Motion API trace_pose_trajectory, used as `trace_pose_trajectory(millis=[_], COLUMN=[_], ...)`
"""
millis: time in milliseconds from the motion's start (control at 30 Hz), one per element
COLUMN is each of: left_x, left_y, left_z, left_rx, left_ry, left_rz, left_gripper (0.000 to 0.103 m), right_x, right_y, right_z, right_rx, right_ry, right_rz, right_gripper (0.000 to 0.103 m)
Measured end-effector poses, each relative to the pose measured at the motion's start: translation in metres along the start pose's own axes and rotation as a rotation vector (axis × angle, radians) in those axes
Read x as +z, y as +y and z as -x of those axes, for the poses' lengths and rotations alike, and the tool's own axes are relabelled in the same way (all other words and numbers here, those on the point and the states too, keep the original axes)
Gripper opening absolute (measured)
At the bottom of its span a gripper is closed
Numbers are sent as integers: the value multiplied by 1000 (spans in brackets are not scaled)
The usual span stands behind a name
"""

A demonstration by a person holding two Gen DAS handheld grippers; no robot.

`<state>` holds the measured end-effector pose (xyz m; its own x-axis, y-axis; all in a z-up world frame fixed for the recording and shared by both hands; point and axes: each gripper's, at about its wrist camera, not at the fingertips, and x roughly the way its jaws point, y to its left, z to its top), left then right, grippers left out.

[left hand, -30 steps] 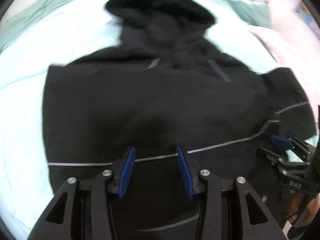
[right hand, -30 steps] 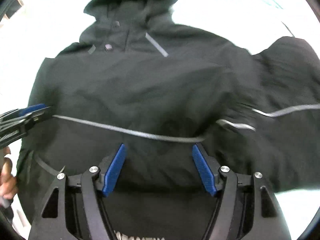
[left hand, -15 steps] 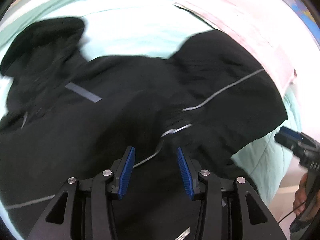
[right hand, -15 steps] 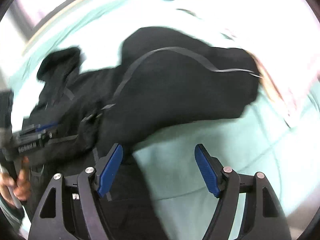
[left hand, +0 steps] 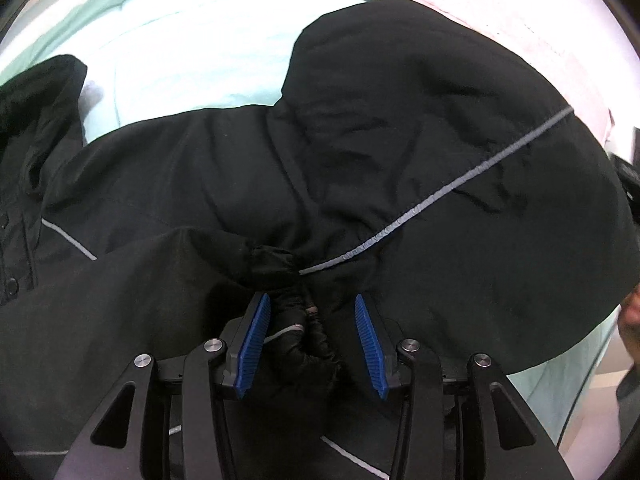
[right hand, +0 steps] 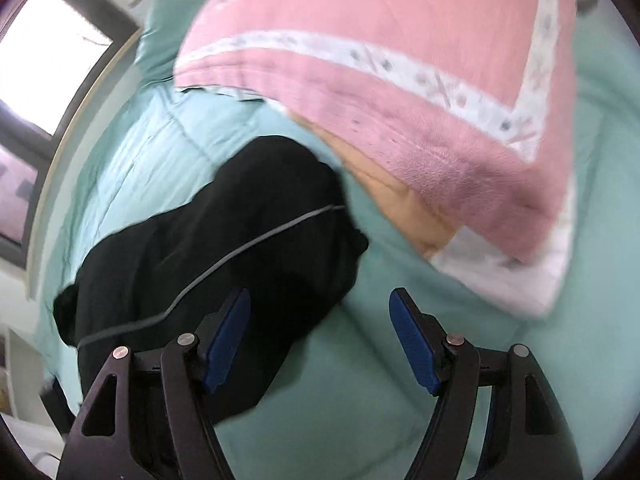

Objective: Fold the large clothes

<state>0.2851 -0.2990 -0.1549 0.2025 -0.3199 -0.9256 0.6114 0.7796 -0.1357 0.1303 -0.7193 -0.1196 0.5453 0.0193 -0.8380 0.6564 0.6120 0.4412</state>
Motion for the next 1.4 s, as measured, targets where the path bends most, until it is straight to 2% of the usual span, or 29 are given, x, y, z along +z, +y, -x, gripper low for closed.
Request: trace_pose_trajectory(millis=[167, 200, 233, 333, 367, 400, 433, 500, 667, 733, 800, 867, 900, 933, 967, 1033, 1100, 1167, 1200, 1267, 1333, 1367, 1400], left_x=[5, 5, 5, 9, -2, -2, 1, -1, 5, 10, 15, 17, 17, 16, 15, 17, 19, 17, 15, 11, 5, 1, -2], left_y=[-8, -12, -13, -27, -31, -33, -41, -42, -60, -75, -91, -103, -102, -103, -103, -107, -109, -106, -104, -98, -87, -80, -75], left_z=[-3, -4, -4, -7, -1, -1, -7, 3, 35, 42, 35, 11, -6, -33, -45, -44, -34, -21, -12, 3, 18, 27, 33], left_rx=[18, 22, 29, 51, 55, 59, 60, 55, -31, -68, -101, -109, -100, -73, -58, -48, -68, -90, -98, -101, -87, -85, -84], left_ry=[7, 5, 1, -4, -6, -5, -5, -17, -89, -112, -99, -46, -11, 64, 85, 69, 59, 43, 34, 16, -5, -16, -27], left_rz=[-20, -19, -19, -28, -29, -30, -29, -17, -11, -37, -61, -71, -65, -47, -41, -38, -31, -24, -15, -5, 12, 26, 37], left_gripper=[48, 48, 48, 48, 49, 49, 49, 49, 49, 49, 49, 49, 49, 48, 48, 49, 49, 49, 49, 49, 49, 49, 49], right_x=[12, 13, 12, 8, 6, 6, 7, 5, 12, 20, 35, 46, 46, 48, 47, 49, 48, 52, 58, 63, 63, 63, 61], right_y=[-6, -4, 3, 24, 28, 31, 32, 36, 50, 45, 34, 12, 1, -5, -11, -19, -23, -23, -21, -16, -6, 1, 10], right_z=[-47, -55, -63, -70, -67, -63, -57, -39, 44, 75, 91, 87, 80, 70, 61, 40, 37, 40, 38, 38, 36, 36, 37], right_rx=[74, 60, 34, -58, -65, -51, -33, -21, -106, -156, -190, -177, -177, -180, -185, -164, -136, -55, -18, 19, 3, -9, -8], right_ry=[60, 67, 69, 29, 9, -6, -15, -51, -216, -280, -305, -271, -247, -223, -199, -143, -134, -126, -119, -118, -120, -123, -126], right_rz=[-63, -61, -51, 23, 43, 57, 69, 91, 228, 247, 236, 185, 158, 144, 134, 117, 115, 92, 82, 84, 117, 130, 144], right_gripper=[77, 84, 86, 87, 70, 38, 30, 23, 22, 22, 22, 22, 22, 22, 22, 22, 23, 30, 37, 40, 34, 21, 20])
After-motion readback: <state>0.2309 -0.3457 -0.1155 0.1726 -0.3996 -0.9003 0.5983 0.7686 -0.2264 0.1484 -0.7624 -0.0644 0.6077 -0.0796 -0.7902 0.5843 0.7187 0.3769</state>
